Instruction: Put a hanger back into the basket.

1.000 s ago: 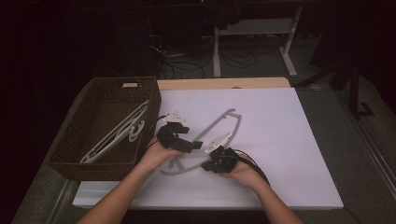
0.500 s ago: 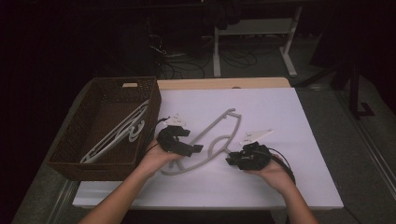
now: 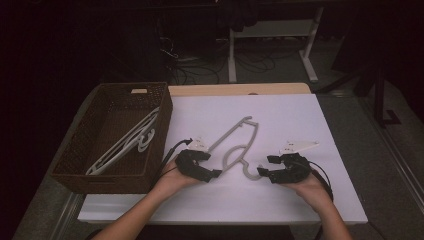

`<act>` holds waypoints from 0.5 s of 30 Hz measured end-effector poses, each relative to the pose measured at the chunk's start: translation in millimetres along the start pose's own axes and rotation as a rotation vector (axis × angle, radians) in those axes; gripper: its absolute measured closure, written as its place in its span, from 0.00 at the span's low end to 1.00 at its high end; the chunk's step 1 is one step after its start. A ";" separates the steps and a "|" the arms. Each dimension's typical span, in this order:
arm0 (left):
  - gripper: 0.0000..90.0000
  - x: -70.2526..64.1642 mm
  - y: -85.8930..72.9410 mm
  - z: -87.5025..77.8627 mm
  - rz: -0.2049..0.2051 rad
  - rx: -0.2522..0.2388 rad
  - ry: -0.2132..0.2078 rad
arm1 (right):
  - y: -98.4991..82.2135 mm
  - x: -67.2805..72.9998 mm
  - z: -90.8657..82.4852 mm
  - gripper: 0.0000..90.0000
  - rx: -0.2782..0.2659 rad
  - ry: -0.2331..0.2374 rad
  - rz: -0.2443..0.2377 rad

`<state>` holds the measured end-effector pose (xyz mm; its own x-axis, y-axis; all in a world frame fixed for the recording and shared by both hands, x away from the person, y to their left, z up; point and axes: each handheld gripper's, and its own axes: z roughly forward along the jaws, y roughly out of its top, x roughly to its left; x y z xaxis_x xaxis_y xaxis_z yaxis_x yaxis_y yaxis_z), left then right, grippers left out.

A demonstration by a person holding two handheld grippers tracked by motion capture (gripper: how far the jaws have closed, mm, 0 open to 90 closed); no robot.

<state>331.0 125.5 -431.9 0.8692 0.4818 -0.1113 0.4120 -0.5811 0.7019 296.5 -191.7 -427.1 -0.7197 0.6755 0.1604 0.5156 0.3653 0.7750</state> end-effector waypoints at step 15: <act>0.61 -12.0 5.9 28.7 0.104 0.133 0.027 | -1.3 -2.7 1.9 0.40 -0.017 -0.004 0.002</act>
<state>330.8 97.4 -446.5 0.9022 0.4308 -0.0225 0.3540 -0.7095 0.6094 298.7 -192.8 -429.7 -0.7166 0.6790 0.1597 0.5095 0.3532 0.7847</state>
